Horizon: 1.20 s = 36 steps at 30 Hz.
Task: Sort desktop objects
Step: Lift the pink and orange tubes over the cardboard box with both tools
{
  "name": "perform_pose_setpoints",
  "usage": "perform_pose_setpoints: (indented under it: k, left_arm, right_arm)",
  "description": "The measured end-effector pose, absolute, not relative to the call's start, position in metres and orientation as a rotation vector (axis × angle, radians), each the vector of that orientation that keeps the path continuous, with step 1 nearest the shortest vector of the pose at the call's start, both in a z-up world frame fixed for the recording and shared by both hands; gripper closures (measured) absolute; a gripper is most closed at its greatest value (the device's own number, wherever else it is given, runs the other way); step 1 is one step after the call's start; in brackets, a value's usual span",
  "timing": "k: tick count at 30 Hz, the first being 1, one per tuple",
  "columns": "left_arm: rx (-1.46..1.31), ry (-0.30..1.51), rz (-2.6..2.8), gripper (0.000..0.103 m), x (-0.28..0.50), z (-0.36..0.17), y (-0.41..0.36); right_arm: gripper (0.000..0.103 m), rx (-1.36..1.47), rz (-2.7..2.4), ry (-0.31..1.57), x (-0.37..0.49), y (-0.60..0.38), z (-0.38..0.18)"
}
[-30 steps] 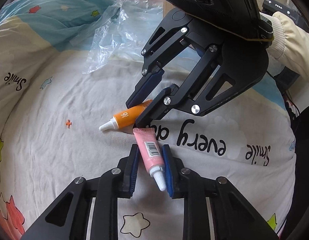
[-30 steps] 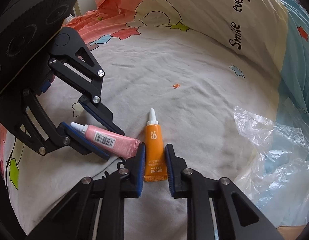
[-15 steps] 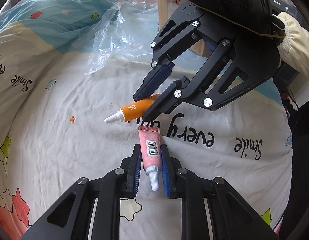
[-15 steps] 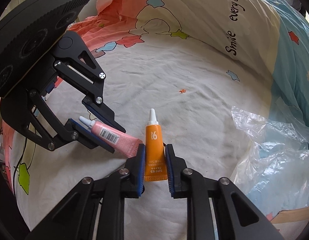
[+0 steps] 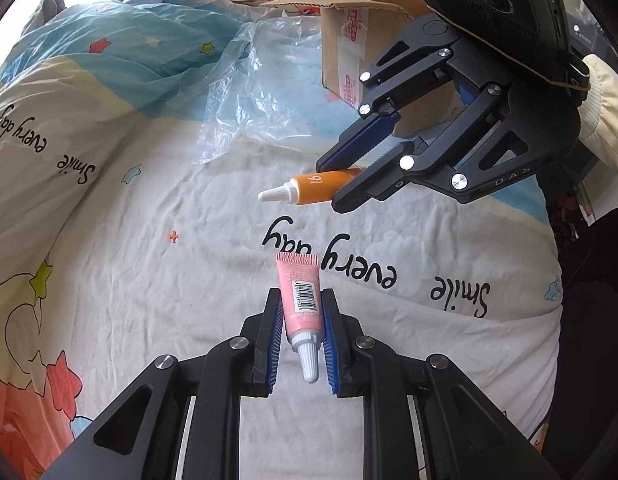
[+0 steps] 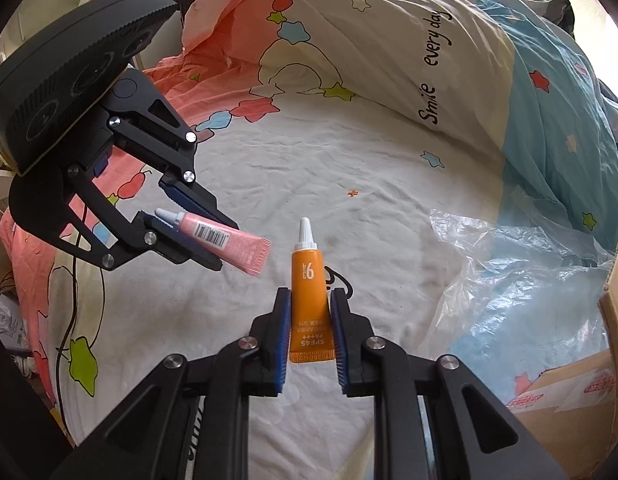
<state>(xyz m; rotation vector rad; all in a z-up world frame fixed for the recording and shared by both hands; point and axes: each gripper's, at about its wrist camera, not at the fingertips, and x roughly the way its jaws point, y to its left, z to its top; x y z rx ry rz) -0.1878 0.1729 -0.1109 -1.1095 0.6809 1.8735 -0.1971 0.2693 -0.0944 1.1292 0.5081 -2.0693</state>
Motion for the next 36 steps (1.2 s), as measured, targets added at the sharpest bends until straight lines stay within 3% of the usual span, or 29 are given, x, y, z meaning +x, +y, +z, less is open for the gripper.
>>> perform_pose_setpoints:
  k: [14, 36]
  left_arm:
    - [-1.056, 0.694, 1.941, 0.084, -0.144, -0.025, 0.172]
    - [-1.056, 0.663, 1.962, 0.084, -0.073, 0.043, 0.182]
  right_arm:
    - [0.085, 1.123, -2.143, 0.531, -0.135, 0.274, -0.028]
    - [0.085, 1.100, -2.283, 0.564, -0.050, 0.284, 0.046]
